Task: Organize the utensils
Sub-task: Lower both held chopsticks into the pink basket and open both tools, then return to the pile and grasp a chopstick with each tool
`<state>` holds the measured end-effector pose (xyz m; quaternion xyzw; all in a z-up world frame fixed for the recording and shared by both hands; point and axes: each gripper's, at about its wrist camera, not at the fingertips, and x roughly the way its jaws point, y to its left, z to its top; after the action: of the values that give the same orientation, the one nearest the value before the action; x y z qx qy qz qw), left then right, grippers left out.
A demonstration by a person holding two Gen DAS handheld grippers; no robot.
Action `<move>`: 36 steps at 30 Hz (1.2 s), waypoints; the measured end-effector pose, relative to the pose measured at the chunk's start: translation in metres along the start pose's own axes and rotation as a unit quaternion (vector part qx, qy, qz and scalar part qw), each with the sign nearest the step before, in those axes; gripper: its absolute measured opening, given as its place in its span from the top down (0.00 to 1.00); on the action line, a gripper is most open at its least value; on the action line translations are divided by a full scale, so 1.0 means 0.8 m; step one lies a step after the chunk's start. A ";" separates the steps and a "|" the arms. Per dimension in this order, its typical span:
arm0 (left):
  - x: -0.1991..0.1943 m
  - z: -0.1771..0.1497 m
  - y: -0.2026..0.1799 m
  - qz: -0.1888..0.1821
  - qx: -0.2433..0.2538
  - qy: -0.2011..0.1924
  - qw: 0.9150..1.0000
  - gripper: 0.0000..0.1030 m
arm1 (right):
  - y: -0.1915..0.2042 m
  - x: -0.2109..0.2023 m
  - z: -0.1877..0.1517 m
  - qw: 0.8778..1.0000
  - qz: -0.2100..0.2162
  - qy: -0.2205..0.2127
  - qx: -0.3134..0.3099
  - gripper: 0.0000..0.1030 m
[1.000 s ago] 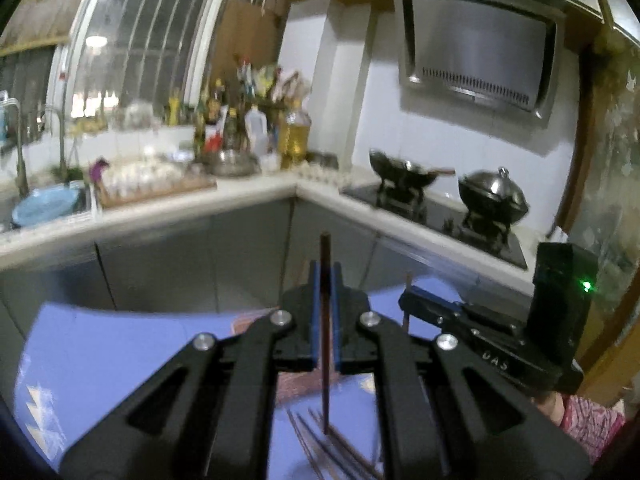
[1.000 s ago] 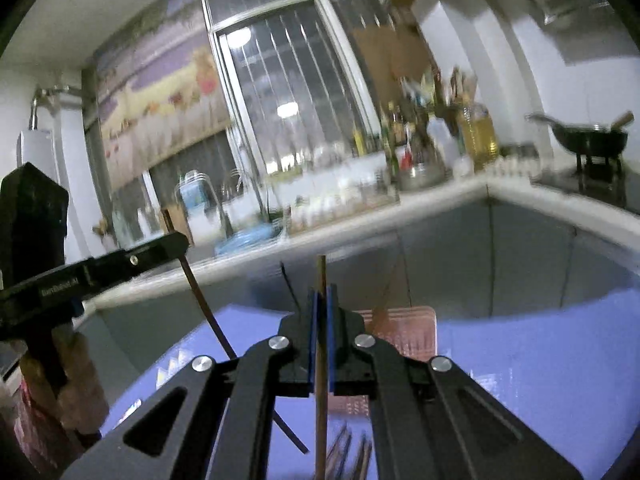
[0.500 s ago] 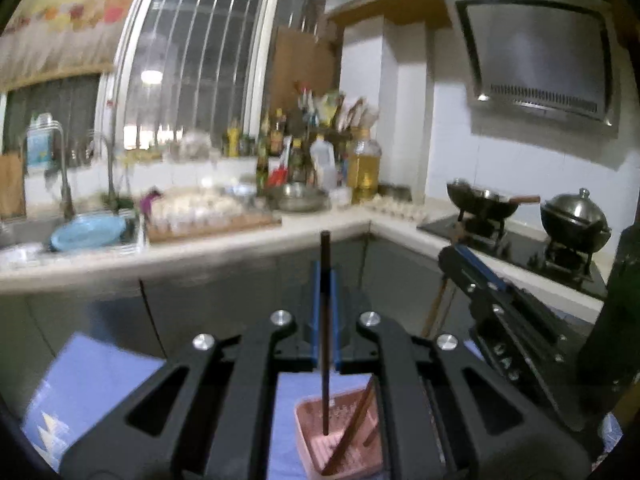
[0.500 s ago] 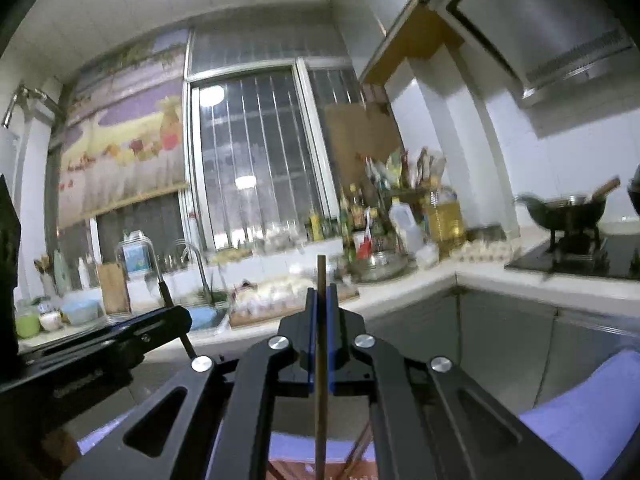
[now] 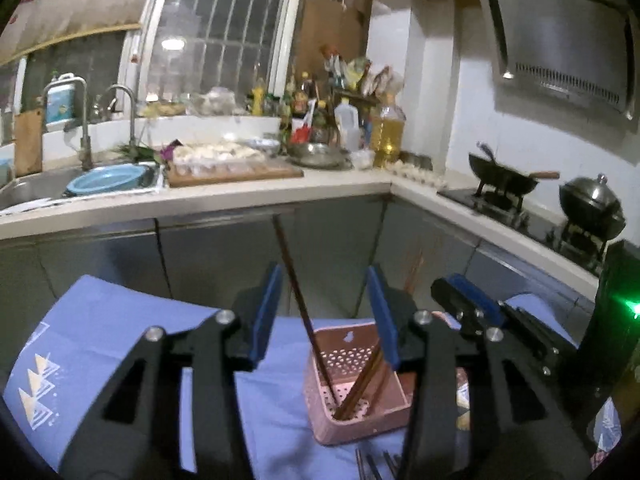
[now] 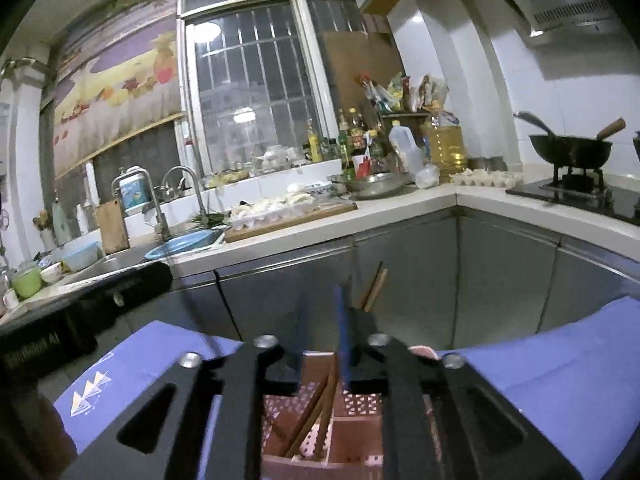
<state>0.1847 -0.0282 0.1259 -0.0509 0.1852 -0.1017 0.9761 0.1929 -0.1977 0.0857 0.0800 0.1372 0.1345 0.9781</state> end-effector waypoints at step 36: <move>-0.061 -0.282 -0.048 -0.073 0.045 0.259 0.962 0.59 | -0.023 -0.160 -0.239 0.949 -0.079 0.305 -0.025 0.69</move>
<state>0.0491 -0.0690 -0.0604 0.0080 0.4227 -0.1903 0.8860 0.0234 -0.2292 -0.0682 -0.0006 0.4314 0.0785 0.8987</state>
